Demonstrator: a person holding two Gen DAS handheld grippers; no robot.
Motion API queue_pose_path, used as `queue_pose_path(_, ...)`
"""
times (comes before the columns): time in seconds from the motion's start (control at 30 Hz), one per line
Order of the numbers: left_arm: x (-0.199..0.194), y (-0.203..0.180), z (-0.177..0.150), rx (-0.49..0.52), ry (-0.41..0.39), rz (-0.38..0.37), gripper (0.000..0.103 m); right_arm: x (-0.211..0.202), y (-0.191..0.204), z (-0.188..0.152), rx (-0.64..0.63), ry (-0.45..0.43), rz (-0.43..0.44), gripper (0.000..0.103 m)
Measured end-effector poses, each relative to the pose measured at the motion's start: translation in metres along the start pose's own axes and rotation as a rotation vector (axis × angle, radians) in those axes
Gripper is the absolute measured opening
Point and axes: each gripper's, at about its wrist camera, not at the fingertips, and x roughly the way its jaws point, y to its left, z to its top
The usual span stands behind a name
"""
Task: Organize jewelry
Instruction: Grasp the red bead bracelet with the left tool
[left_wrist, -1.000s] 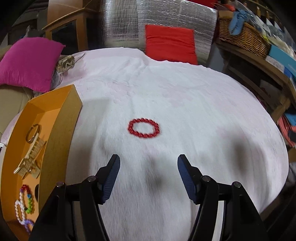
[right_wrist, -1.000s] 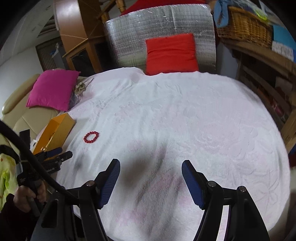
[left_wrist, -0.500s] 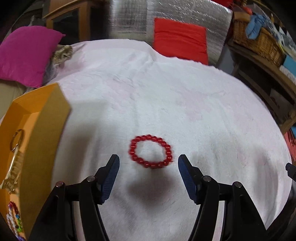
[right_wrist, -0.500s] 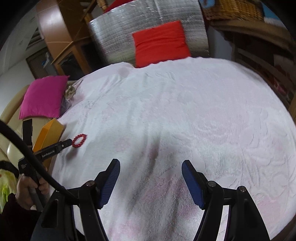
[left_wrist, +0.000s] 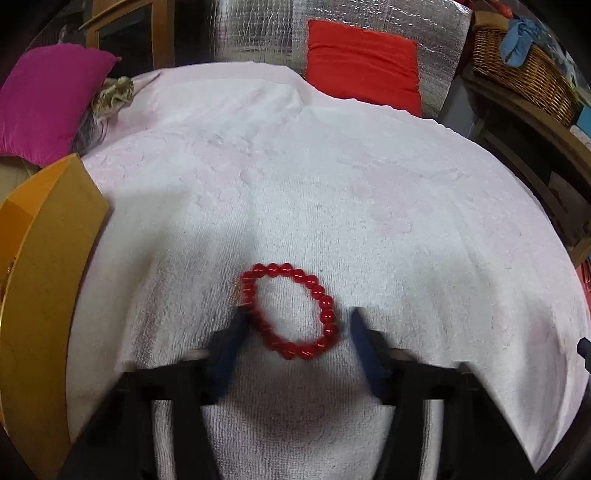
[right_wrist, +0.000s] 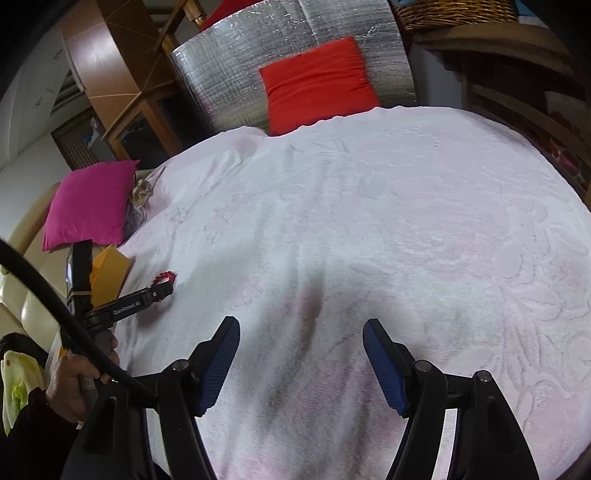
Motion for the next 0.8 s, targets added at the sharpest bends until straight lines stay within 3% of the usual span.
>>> queue_pose_path(0.13,-0.002,0.002,-0.001,0.003,-0.003,-0.004,0.021,0.011,0.016,-0.001,-0.022,0.019,0.027,0.07)
queue_pose_path(0.2,-0.004,0.003,0.0,-0.01,-0.004,-0.029,0.01,0.014,0.026,-0.003,-0.044,0.024,0.039,0.061)
queue_pose_path(0.4,-0.01,0.003,-0.002,0.004,-0.007,-0.06,0.01,0.042,0.05,-0.001,-0.077,0.086,0.023,0.046)
queue_pose_path(0.8,-0.066,0.017,-0.007,-0.036,-0.113,-0.123,0.01,0.064,0.092,-0.003,-0.113,0.122,0.065,0.046)
